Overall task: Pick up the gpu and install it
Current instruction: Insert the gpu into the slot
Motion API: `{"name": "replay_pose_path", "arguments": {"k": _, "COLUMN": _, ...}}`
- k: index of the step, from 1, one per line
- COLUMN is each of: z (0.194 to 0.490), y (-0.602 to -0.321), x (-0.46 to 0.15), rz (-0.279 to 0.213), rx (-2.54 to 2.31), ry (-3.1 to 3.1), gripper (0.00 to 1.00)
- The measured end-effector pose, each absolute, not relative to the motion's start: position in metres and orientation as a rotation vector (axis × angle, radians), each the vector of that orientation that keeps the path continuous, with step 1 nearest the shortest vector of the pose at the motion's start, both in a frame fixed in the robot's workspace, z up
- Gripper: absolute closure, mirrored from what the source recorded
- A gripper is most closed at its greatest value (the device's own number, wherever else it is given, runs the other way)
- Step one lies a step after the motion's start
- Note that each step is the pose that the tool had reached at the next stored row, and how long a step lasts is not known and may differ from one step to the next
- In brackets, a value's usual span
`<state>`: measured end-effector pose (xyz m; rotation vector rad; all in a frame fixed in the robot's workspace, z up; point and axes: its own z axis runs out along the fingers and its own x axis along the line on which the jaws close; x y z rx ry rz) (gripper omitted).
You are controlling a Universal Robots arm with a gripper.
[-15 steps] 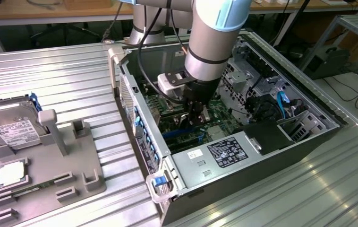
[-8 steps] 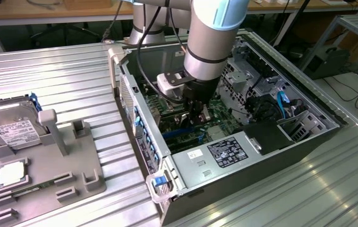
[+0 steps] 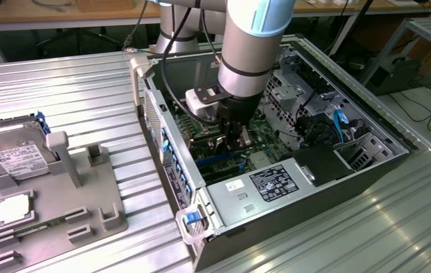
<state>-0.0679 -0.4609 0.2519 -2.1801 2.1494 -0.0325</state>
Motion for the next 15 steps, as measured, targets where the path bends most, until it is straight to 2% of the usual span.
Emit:
{"name": "replay_pose_path", "arguments": {"k": 5, "z": 0.2519, "y": -0.4594, "x": -0.0712, "rz": -0.052, "rx": -2.172, "ry": 2.141, "gripper": 0.71}}
{"name": "replay_pose_path", "arguments": {"k": 15, "z": 0.2515, "y": -0.4601, "x": -0.078, "rz": -0.056, "rx": -2.17, "ry": 2.139, "gripper": 0.71}}
